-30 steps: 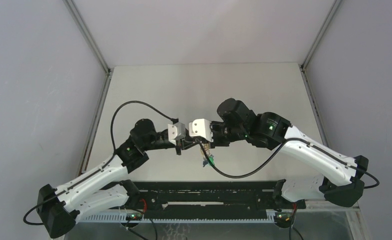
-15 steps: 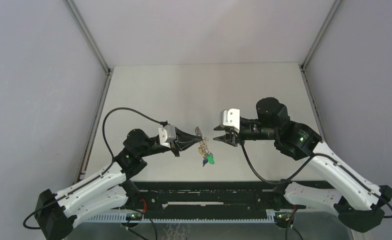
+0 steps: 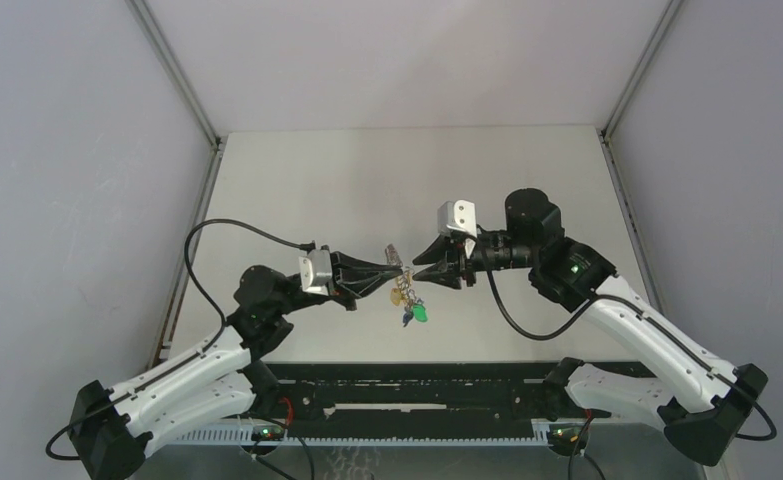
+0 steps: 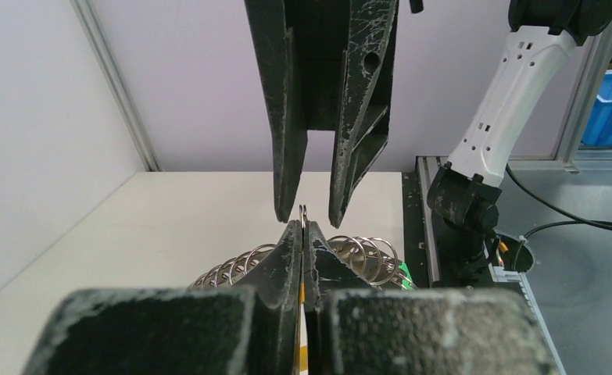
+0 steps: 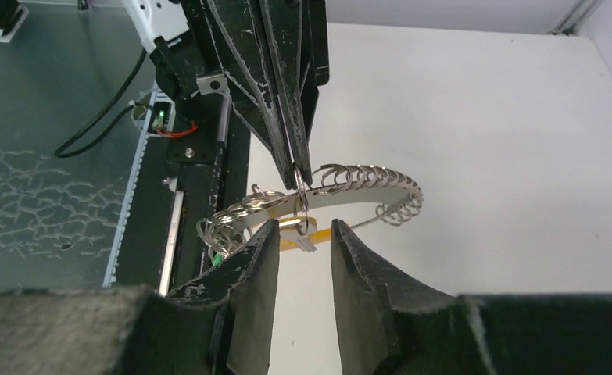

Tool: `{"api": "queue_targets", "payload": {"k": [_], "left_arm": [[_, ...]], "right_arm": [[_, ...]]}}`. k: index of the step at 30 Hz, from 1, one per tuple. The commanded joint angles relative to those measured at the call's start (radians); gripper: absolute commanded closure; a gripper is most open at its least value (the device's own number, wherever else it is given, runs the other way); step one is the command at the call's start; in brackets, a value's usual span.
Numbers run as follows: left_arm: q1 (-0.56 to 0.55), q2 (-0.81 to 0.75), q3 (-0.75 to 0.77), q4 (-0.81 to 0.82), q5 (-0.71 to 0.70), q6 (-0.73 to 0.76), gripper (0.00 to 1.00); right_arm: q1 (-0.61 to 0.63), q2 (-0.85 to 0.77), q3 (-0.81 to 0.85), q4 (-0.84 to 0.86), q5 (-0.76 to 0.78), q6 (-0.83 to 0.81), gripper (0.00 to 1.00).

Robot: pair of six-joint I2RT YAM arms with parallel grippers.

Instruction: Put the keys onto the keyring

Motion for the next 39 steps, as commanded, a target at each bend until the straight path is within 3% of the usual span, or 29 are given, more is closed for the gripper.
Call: {"api": "queue_targets", "payload": {"k": [1, 7, 21, 25, 31, 39], "left_arm": [[-0.006, -0.012, 0.003, 0.093, 0.018, -0.026, 1.0], [-0.006, -0.011, 0.009, 0.094, 0.03, -0.027, 1.0], [-0.005, -0.025, 0.001, 0.096, 0.019, -0.025, 1.0], [-0.006, -0.03, 0.028, -0.027, 0.012, 0.028, 0.99], [-0.006, -0.061, 0.124, -0.353, -0.033, 0.154, 0.74], [-0.006, -0.045, 0.195, -0.473, -0.036, 0.188, 0.68]], "right_arm": [[-0.009, 0.015, -0.011, 0.143, -0.081, 0.053, 0.69], [-0.009, 0.041, -0.011, 0.178, -0.121, 0.054, 0.71], [-0.017, 0.035, -0.009, 0.109, -0.116, 0.005, 1.0], [-0.014, 0.028, 0.04, 0.024, -0.062, -0.046, 1.0], [0.032, 0.052, 0.16, -0.191, 0.081, -0.161, 1.0], [0.191, 0.179, 0.357, -0.452, 0.372, -0.287, 1.0]]}}
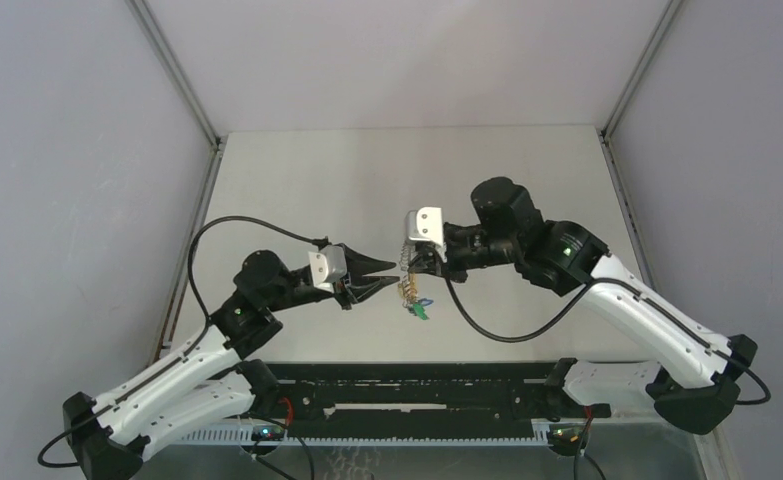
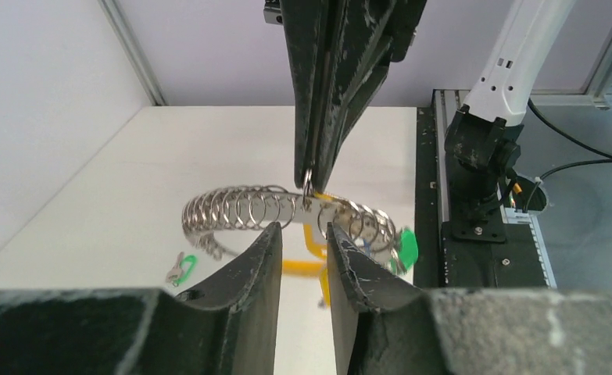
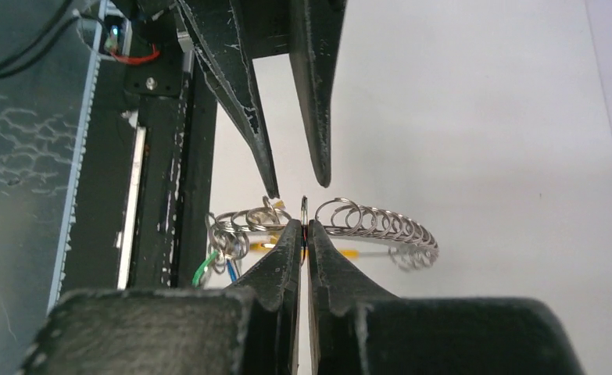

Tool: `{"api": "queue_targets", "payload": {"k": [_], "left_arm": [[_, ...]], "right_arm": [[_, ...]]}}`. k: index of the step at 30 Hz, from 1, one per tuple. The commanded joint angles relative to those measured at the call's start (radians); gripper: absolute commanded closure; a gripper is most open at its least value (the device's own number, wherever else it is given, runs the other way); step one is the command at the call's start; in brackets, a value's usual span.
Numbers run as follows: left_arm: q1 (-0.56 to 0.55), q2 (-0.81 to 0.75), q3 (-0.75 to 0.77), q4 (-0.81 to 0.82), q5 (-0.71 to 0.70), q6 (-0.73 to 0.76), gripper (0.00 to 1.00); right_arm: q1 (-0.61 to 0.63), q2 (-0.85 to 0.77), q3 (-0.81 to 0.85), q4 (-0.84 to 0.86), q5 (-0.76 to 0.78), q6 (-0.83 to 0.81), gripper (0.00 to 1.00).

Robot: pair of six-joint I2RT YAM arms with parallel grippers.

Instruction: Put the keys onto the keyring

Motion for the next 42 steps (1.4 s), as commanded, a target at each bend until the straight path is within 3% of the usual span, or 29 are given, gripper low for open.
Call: {"api": "queue_targets", "payload": {"k": [1, 17, 42], "left_arm": [[-0.002, 0.001, 0.063, -0.064, -0.01, 0.044, 0.68], [-0.003, 0.069, 0.076, -0.075, 0.02, 0.058, 0.7], [-0.017, 0.093, 0.082, -0.055, 0.02, 0.073, 0.76]], "right_arm": [[0.075, 0.065, 0.12, -0.16, 0.19, -0.097, 1.0], [0.175, 0.179, 0.27, -0.285, 0.343, -0.15, 1.0], [0.228, 0.24, 0.326, -0.322, 0.355, -0.174, 1.0]]}}
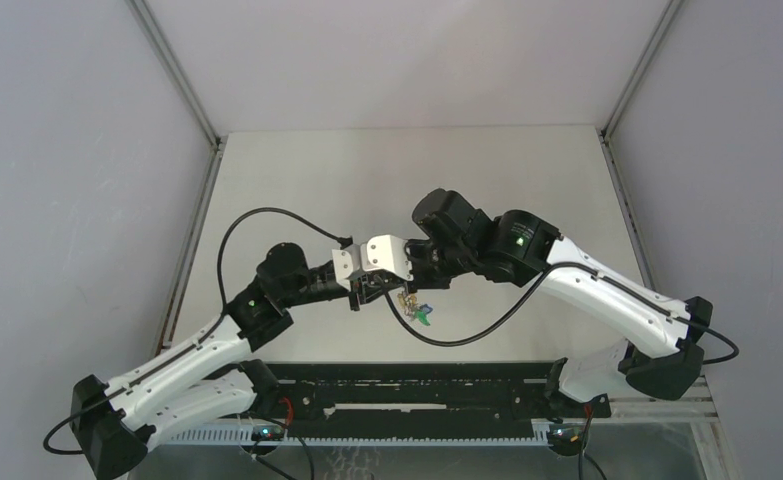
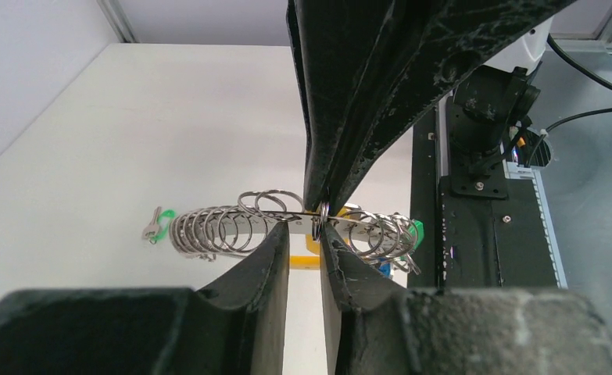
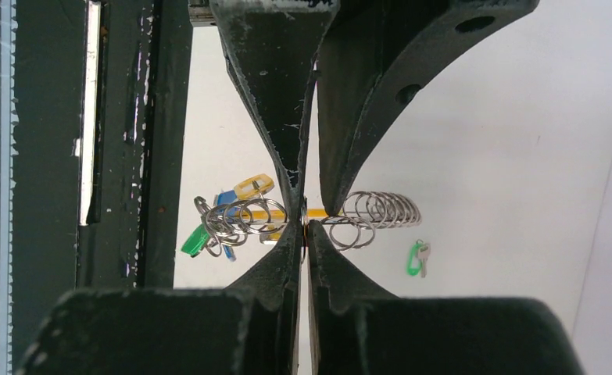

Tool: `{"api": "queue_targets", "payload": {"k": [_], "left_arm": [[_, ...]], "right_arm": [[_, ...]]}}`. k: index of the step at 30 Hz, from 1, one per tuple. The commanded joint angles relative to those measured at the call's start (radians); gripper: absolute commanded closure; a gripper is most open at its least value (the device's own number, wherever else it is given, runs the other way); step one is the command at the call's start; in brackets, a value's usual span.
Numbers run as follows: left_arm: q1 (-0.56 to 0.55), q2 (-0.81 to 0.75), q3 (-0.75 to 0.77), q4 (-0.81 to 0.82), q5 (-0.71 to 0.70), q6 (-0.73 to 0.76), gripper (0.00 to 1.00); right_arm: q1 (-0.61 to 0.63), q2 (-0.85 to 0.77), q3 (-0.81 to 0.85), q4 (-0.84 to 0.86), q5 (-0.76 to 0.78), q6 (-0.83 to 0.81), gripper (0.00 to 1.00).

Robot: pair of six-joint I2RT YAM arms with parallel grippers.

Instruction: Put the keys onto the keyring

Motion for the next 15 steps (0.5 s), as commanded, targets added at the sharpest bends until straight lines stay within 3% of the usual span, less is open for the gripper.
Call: {"api": "queue_targets", "payload": {"k": [1, 7, 15], "left_arm": [[-0.011, -0.003, 0.066, 0.04, 0.016, 0.021, 0.76], [-0.02, -0.004, 0.06, 0.068, 0.028, 0.019, 0.79], [-0.029, -0.019, 0.039, 0.111, 0.034, 0.019, 1.0]], "right_arm": [[0.015, 0.001, 0.059, 0.031, 0.0, -0.015, 1.0], [0.017, 0.015, 0.065, 0.033, -0.008, -0.019, 1.0], [0.019, 0.026, 0.068, 0.036, -0.01, -0.014, 1.0]]}}
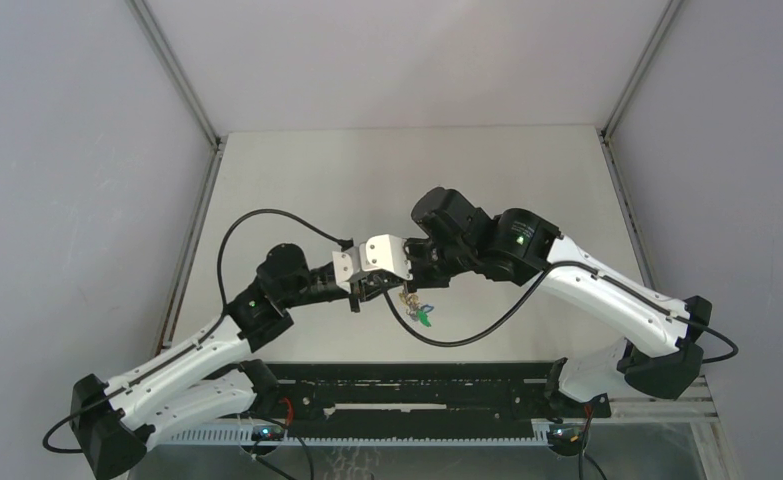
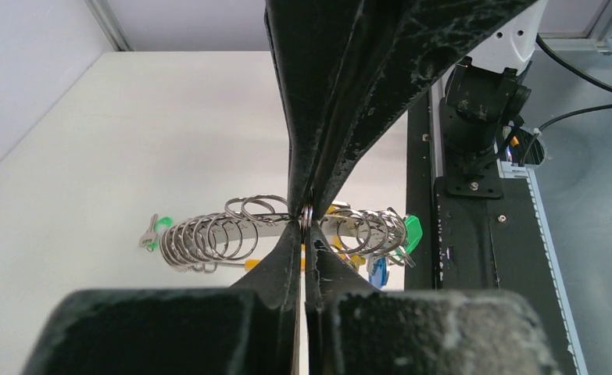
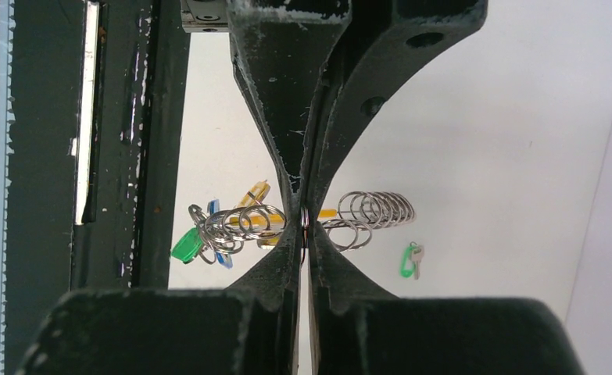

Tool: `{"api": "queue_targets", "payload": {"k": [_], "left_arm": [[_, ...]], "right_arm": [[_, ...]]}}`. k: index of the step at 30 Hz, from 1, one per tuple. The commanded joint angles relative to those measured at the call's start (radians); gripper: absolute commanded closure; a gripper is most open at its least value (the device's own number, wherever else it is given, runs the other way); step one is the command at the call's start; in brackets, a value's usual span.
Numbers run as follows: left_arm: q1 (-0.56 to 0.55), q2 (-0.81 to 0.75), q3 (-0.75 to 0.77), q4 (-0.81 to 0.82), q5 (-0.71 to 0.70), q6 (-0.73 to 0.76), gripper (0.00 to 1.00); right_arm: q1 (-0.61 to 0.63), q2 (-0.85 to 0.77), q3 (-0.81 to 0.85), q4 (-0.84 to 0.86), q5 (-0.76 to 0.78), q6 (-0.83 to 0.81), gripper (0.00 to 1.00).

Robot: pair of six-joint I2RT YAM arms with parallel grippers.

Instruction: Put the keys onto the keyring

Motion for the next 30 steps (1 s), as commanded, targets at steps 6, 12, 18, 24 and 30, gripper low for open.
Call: {"api": "queue_targets", "payload": {"k": [6, 12, 18, 24, 30], "left_arm": [[-0.016, -0.063, -0.038, 0.199, -0.053, -0.012, 1.0], [-0.017, -0.098, -0.1, 0.322, -0.104, -0.042, 1.0], [-0.016, -0.12, -0.13, 0.388, -0.121, -0.063, 1.0], [-0.016, -0.121, -0.133, 0.405, -0.112, -0.068, 1.0], [-0.016, -0.119, -0.122, 0.405, -0.108, -0.056, 1.0]], "right_arm": [[-0.004, -0.055, 0.006, 0.103, 0.004, 0.04, 0.81], [-0.107, -0.223, -0.139, 0.263, -0.149, 0.099, 0.69], [-0.253, -0.31, -0.255, 0.397, -0.425, 0.194, 0.71], [-0.309, -0.291, -0.305, 0.496, -0.545, 0.31, 0.72], [-0.333, -0.267, -0.33, 0.582, -0.629, 0.399, 0.72]]}}
